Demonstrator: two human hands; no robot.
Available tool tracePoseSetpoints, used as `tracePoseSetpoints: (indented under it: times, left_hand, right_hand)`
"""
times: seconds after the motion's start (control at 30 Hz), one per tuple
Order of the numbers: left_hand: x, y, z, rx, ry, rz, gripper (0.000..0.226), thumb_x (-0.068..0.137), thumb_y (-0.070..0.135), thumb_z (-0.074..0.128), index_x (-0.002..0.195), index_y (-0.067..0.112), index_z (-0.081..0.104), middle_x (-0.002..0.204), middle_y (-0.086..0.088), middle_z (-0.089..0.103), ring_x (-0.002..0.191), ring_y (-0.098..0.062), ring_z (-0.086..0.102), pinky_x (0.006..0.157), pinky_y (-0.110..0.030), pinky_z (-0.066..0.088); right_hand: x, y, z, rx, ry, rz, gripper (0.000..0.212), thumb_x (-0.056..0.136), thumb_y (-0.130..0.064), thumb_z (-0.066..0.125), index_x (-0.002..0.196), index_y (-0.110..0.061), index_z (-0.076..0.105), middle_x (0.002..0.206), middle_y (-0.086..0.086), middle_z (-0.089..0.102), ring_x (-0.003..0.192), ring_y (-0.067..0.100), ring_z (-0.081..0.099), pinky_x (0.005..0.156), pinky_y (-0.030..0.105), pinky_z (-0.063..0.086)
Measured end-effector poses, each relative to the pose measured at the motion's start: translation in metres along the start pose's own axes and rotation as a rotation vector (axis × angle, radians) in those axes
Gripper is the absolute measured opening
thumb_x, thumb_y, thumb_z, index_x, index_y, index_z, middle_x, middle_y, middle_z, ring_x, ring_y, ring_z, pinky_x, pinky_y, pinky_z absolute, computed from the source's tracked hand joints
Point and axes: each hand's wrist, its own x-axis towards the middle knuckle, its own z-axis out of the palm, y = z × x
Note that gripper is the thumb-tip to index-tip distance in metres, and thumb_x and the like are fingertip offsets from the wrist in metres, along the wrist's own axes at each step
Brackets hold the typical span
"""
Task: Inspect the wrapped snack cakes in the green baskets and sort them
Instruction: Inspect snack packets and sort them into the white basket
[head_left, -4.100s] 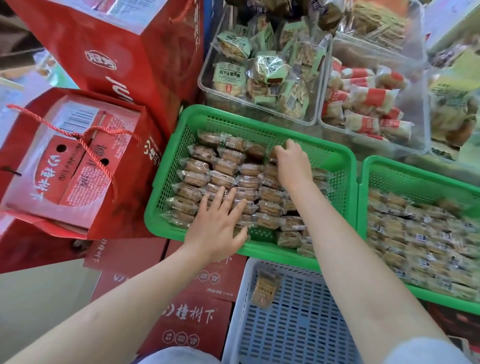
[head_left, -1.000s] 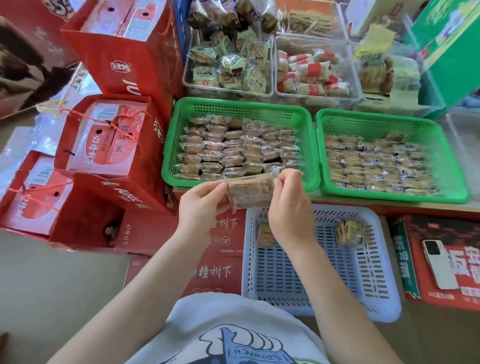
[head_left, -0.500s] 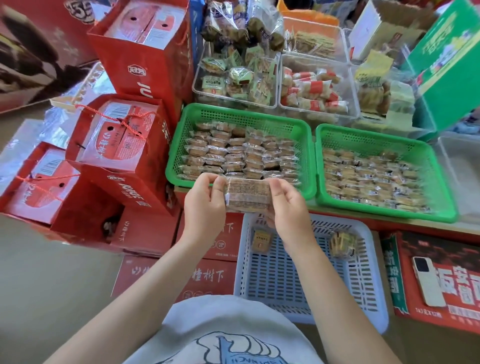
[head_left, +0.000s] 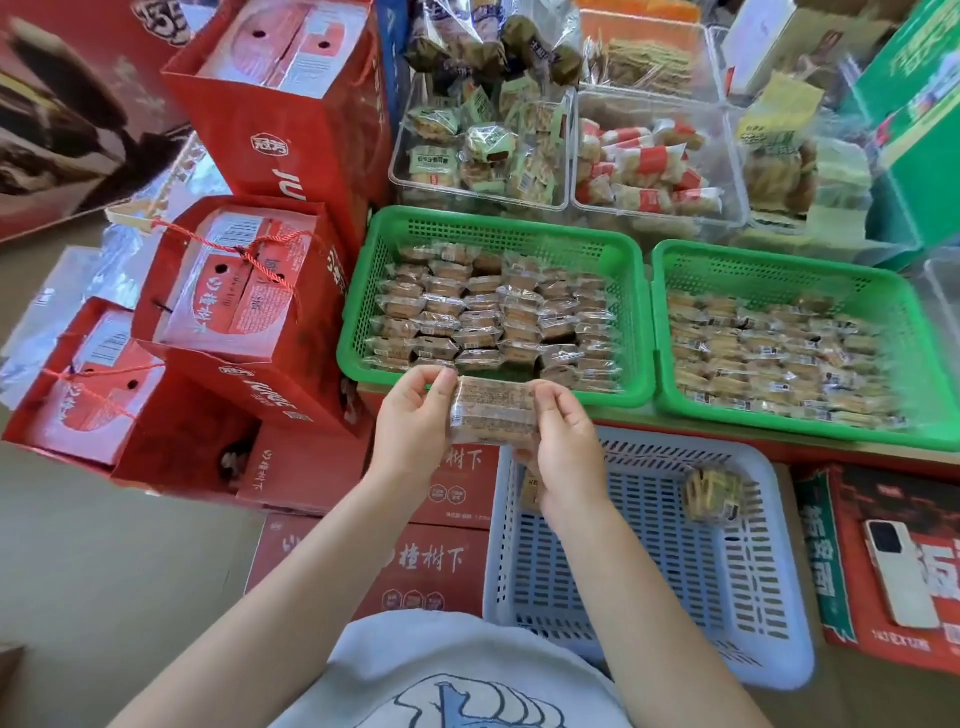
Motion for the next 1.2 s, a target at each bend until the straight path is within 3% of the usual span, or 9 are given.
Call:
tracePoseSetpoints:
  times: [0.1, 0.2, 0.33, 0.47, 0.57, 0.7, 0.93, 1.1, 1.2]
  left_hand:
    - [0.015, -0.013, 0.002, 0.136, 0.007, 0.029, 0.013, 0.105, 0.026, 0.053, 0.094, 0.026, 0.061, 0.069, -0.005, 0.059, 0.051, -0.015, 0.047, 0.043, -0.027, 0.037]
    - [0.033, -0.018, 0.005, 0.166, -0.102, -0.01, 0.021, 0.105, 0.01, 0.049, 0.113, 0.027, 0.058, 0.069, -0.002, 0.059, 0.052, -0.017, 0.054, 0.045, -0.024, 0.043]
    - [0.07, -0.032, 0.001, 0.494, -0.147, 0.105, 0.049, 0.1, 0.003, 0.049, 0.144, 0.027, 0.047, 0.122, 0.001, 0.062, 0.09, -0.015, 0.062, 0.074, -0.035, 0.054]
    - [0.104, -0.047, -0.006, 1.167, -0.243, 0.416, 0.042, 0.104, 0.035, 0.048, 0.145, 0.026, 0.052, 0.161, -0.006, 0.033, 0.151, -0.027, 0.021, 0.124, -0.05, 0.016]
    - [0.123, -0.055, -0.006, 1.456, -0.402, 0.356, 0.061, 0.101, 0.065, 0.026, 0.153, 0.036, 0.038, 0.17, -0.001, -0.001, 0.155, -0.025, -0.014, 0.124, -0.053, -0.007]
    - [0.14, -0.055, -0.006, 1.544, -0.462, 0.297, 0.091, 0.082, 0.091, 0.017, 0.157, 0.041, 0.023, 0.169, 0.002, -0.016, 0.152, -0.024, -0.026, 0.122, -0.057, -0.011]
    - [0.155, -0.056, -0.014, 1.44, -0.461, 0.323, 0.098, 0.073, 0.095, 0.015, 0.153, 0.042, 0.032, 0.17, 0.006, -0.007, 0.154, -0.018, -0.017, 0.124, -0.054, -0.006]
    - [0.149, -0.059, -0.018, 1.401, -0.427, 0.392, 0.089, 0.077, 0.086, 0.014, 0.15, 0.04, 0.038, 0.169, 0.002, 0.01, 0.156, -0.018, -0.003, 0.125, -0.048, -0.003]
    - [0.144, -0.062, -0.021, 1.38, -0.433, 0.417, 0.078, 0.083, 0.081, 0.022, 0.148, 0.041, 0.042, 0.169, 0.0, 0.013, 0.155, -0.019, -0.001, 0.124, -0.047, -0.003]
  right_hand:
    - [0.014, 0.001, -0.006, -0.049, -0.171, 0.093, 0.031, 0.1, -0.047, 0.053, 0.118, -0.023, 0.06, 0.108, 0.006, 0.071, 0.08, 0.023, 0.066, 0.052, 0.027, 0.048]
    - [0.031, -0.002, -0.015, -0.114, -0.141, 0.09, 0.043, 0.094, -0.034, 0.067, 0.129, -0.013, 0.053, 0.105, 0.007, 0.066, 0.064, 0.02, 0.063, 0.051, 0.03, 0.05]
    - [0.063, -0.022, -0.023, -0.511, 0.046, -0.153, 0.028, 0.091, -0.03, 0.072, 0.114, -0.031, 0.056, 0.11, -0.019, 0.057, 0.098, 0.019, 0.064, 0.085, 0.036, 0.052]
    - [0.097, -0.029, -0.021, -0.859, -0.018, -0.382, 0.034, 0.089, -0.017, 0.074, 0.121, -0.021, 0.065, 0.114, -0.001, 0.054, 0.099, 0.013, 0.054, 0.092, 0.027, 0.044]
    - [0.115, -0.023, -0.012, -1.114, -0.119, -0.419, 0.038, 0.09, -0.015, 0.071, 0.127, -0.02, 0.065, 0.108, 0.0, 0.046, 0.095, 0.018, 0.055, 0.088, 0.025, 0.045]
    - [0.13, -0.008, 0.001, -1.205, -0.194, -0.311, 0.04, 0.094, -0.016, 0.067, 0.133, -0.023, 0.061, 0.109, -0.001, 0.04, 0.104, 0.025, 0.057, 0.082, 0.024, 0.039]
    - [0.151, 0.01, 0.031, -1.155, -0.326, -0.136, 0.043, 0.098, -0.036, 0.06, 0.139, -0.019, 0.058, 0.137, 0.007, 0.055, 0.125, 0.024, 0.053, 0.099, 0.033, 0.043]
    - [0.162, 0.018, 0.044, -1.168, -0.15, -0.202, 0.009, 0.095, -0.016, 0.064, 0.097, -0.008, 0.061, 0.093, 0.006, 0.064, 0.086, 0.025, 0.06, 0.067, 0.031, 0.041]
    - [0.162, 0.024, 0.053, -1.269, -0.108, -0.283, 0.011, 0.094, -0.016, 0.064, 0.091, -0.01, 0.056, 0.089, 0.001, 0.054, 0.079, 0.023, 0.056, 0.062, 0.032, 0.037]
